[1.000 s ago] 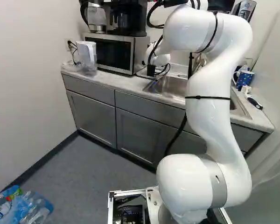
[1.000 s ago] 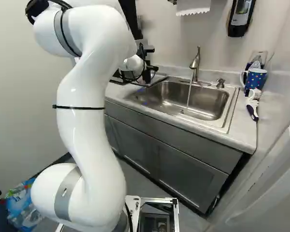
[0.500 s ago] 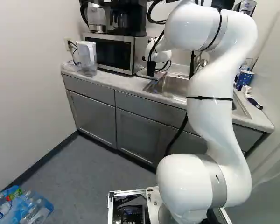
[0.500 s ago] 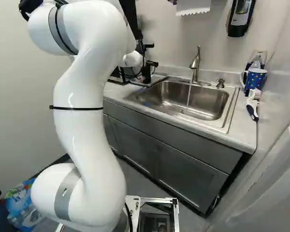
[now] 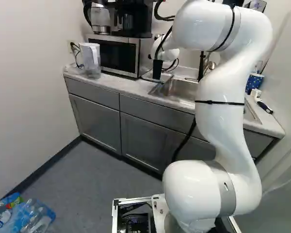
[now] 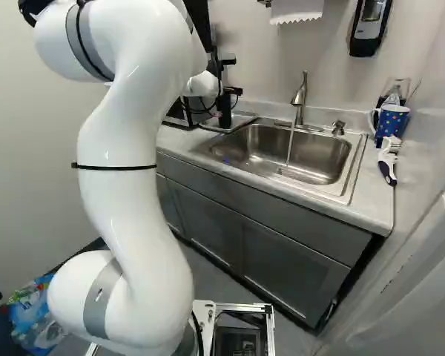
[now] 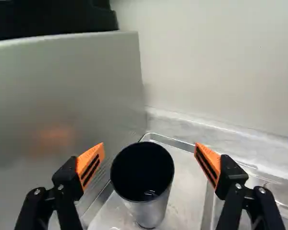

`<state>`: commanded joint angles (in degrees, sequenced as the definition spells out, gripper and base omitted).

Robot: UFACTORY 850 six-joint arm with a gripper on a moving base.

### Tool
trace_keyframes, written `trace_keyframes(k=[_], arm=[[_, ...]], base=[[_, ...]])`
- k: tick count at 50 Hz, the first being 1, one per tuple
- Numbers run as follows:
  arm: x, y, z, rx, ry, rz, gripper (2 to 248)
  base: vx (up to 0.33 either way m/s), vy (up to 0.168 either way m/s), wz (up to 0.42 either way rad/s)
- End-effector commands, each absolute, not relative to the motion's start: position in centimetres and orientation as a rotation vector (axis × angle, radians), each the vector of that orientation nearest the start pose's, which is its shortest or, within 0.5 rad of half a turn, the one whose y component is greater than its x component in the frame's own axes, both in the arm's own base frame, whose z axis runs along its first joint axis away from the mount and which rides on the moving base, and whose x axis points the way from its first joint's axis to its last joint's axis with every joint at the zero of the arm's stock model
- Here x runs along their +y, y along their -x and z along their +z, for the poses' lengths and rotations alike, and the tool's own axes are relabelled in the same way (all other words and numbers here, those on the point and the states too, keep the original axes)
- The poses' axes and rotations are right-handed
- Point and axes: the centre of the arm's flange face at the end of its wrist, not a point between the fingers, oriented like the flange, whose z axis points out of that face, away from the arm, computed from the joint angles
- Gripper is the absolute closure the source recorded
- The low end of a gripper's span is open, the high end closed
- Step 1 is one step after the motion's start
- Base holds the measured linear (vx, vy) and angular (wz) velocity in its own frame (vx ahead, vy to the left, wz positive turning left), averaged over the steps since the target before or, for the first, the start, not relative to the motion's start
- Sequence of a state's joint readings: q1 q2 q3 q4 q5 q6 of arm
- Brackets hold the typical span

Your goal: Rinse the cup and place it in the tray

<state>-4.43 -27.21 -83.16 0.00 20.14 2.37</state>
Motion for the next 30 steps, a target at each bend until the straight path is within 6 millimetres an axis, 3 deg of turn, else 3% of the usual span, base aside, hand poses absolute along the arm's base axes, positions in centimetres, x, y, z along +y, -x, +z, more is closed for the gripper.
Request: trace_keyframes(k=[18, 30], arm=[[-5.5, -69.9, 59.6, 0.148, 2.455, -1.992, 3], [-6.9, -69.8, 60.9, 0.171, 2.44, -2.029, 3]], base=[[0.0, 0.0, 0.0], [0.0, 0.0, 0.0]])
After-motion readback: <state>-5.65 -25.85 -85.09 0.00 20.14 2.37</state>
